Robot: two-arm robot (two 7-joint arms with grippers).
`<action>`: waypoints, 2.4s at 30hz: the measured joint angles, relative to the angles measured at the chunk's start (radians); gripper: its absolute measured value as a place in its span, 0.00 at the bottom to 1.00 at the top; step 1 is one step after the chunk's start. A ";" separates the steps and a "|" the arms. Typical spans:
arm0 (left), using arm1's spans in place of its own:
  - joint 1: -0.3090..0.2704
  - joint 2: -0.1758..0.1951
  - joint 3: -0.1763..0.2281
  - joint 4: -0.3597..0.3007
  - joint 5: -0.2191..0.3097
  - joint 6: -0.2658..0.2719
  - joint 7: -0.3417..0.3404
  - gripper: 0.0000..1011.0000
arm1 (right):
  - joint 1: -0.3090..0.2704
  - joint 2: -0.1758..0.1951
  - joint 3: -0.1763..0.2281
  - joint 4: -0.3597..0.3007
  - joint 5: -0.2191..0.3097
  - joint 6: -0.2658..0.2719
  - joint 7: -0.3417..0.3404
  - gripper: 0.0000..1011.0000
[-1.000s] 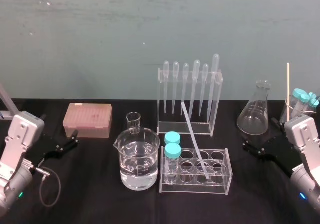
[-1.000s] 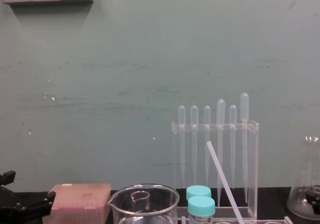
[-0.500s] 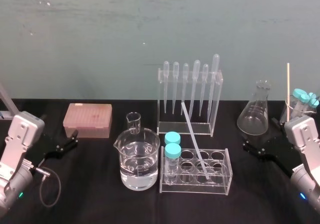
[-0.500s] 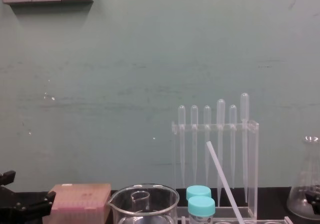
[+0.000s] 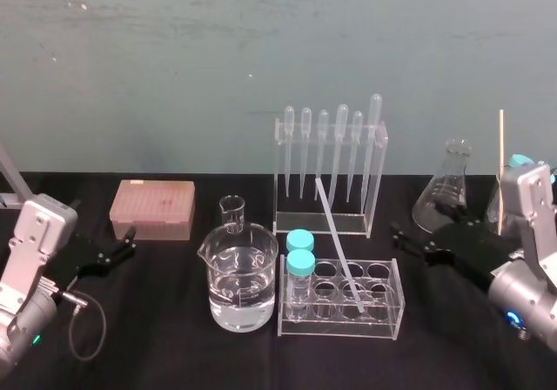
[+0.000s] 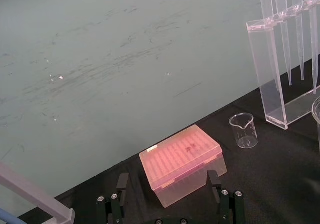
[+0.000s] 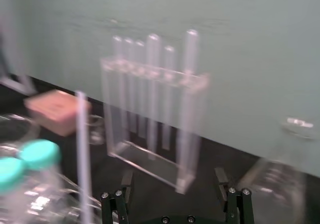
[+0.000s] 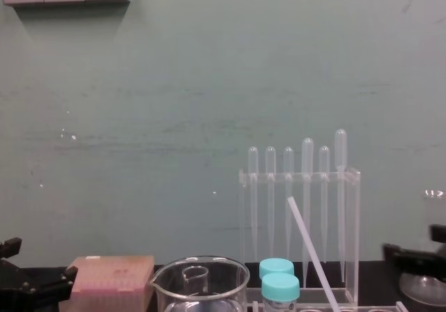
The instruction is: Pick up the stirring rod with one hand, then place it down.
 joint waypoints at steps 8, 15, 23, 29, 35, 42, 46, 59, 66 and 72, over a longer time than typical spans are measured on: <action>0.000 0.000 0.000 0.000 0.000 0.000 0.000 0.99 | 0.047 -0.025 -0.002 -0.029 0.091 0.083 0.167 0.99; 0.000 0.000 0.000 0.000 0.000 0.000 0.000 0.99 | 0.099 -0.048 -0.036 -0.013 0.069 0.110 0.226 0.99; 0.000 0.000 0.000 0.000 0.000 0.000 0.000 0.99 | 0.165 -0.103 -0.072 0.069 0.028 0.137 0.239 0.99; 0.000 0.000 0.000 0.000 0.000 0.000 0.000 0.99 | 0.208 -0.145 -0.092 0.134 0.013 0.142 0.258 0.99; 0.000 0.000 0.000 0.000 0.000 0.000 0.000 0.99 | 0.236 -0.174 -0.108 0.182 -0.003 0.147 0.264 0.99; 0.000 0.000 0.000 0.000 0.000 0.000 0.000 0.99 | 0.238 -0.176 -0.110 0.185 -0.005 0.148 0.265 0.99; 0.000 0.000 0.000 0.000 0.000 0.000 0.000 0.99 | 0.237 -0.175 -0.109 0.183 -0.004 0.148 0.265 0.99; 0.000 0.000 0.000 0.000 0.000 0.000 0.000 0.99 | 0.235 -0.173 -0.107 0.179 -0.003 0.146 0.264 0.69; 0.000 0.000 0.000 0.000 0.000 0.000 0.000 0.99 | 0.234 -0.172 -0.106 0.179 -0.002 0.146 0.264 0.47; 0.000 0.000 0.000 0.000 0.000 0.000 0.000 0.99 | 0.234 -0.172 -0.105 0.178 -0.002 0.145 0.264 0.28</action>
